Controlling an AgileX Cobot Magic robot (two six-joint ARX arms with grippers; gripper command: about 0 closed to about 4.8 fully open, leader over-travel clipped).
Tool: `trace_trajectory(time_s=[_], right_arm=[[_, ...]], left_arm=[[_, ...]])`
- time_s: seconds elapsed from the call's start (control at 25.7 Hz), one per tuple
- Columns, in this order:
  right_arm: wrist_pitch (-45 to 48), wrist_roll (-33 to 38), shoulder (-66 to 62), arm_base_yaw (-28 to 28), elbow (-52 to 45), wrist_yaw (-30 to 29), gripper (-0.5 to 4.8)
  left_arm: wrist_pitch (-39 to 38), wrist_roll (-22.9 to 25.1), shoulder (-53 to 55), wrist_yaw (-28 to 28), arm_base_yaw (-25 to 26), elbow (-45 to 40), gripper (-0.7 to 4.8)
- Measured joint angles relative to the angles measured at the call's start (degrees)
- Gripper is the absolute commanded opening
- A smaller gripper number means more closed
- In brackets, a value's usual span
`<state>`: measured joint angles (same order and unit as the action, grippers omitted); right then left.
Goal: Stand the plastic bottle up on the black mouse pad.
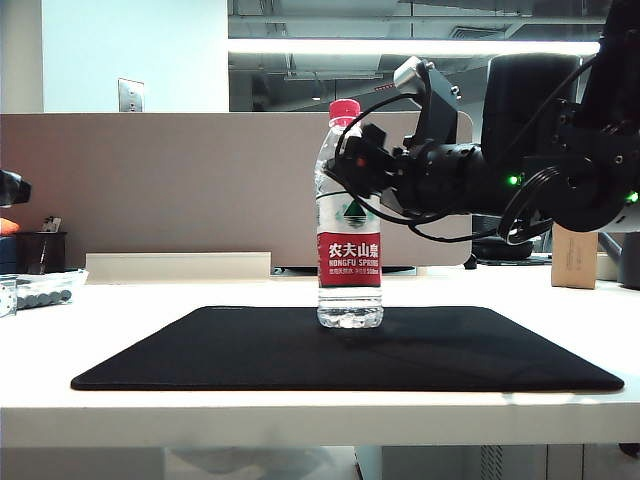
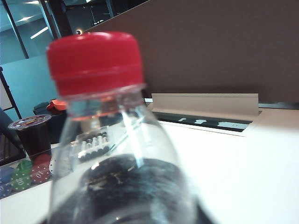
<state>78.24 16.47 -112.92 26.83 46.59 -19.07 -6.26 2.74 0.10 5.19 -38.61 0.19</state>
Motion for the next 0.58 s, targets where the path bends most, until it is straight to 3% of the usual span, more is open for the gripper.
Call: trace_trajectory(time_s=[0.12,0.31,0.58], right_arm=[[0.2,0.26,0.0,0.02,0.04,-0.02,3.55],[0.96,3.26,0.15,0.02,0.44,-0.09,4.68],[0.92,4.26,6.29,0.0,0.46,0.0,4.76]], left_arm=[[0.0,0.0,0.0,-0.02,0.0,0.0,-0.04],[0.0,0.0,0.0,0.0,0.0,0.0,-0.04],[0.0,0.0,0.0,-0.04,0.35,0.0,-0.04]])
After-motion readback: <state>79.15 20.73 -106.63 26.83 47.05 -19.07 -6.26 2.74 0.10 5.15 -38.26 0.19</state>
